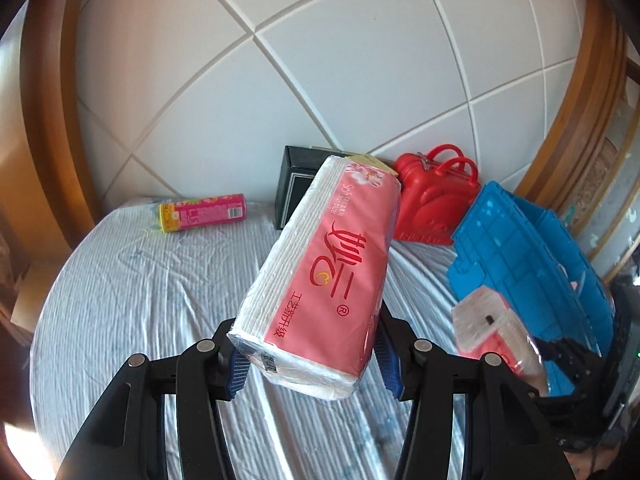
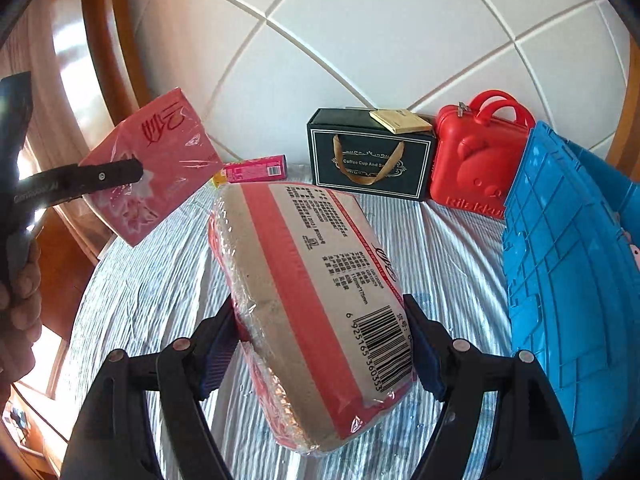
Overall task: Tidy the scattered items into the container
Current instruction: 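Lift both tissue packs with both tools and carry them toward the blue crate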
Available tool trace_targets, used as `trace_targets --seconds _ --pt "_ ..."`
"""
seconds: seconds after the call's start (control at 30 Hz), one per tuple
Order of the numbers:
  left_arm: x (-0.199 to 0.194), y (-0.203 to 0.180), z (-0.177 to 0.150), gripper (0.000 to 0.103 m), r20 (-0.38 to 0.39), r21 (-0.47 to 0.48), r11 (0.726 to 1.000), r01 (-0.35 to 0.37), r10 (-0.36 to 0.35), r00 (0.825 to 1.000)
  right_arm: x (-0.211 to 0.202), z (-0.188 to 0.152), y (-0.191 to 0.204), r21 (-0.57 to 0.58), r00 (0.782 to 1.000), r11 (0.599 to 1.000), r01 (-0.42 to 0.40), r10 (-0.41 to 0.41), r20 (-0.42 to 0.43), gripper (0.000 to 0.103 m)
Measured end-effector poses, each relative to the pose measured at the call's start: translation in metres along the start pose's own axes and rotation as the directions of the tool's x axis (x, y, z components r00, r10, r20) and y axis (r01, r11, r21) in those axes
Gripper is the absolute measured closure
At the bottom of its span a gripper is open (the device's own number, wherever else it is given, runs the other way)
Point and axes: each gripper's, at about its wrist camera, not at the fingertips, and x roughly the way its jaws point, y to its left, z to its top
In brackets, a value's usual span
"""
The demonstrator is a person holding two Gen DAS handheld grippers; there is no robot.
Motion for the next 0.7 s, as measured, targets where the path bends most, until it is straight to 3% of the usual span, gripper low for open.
trace_targets --seconds 0.2,0.7 --pt "-0.041 -0.011 -0.017 0.052 0.013 0.027 0.999 -0.018 0.018 1.000 -0.042 -0.008 0.013 -0.011 0.999 1.000 -0.020 0.020 0.029 0.028" --pt "-0.100 -0.043 -0.064 0.052 0.068 0.091 0.983 -0.157 0.152 0.986 -0.113 -0.023 0.042 -0.022 0.986 0.993 -0.115 0.117 0.116 0.027"
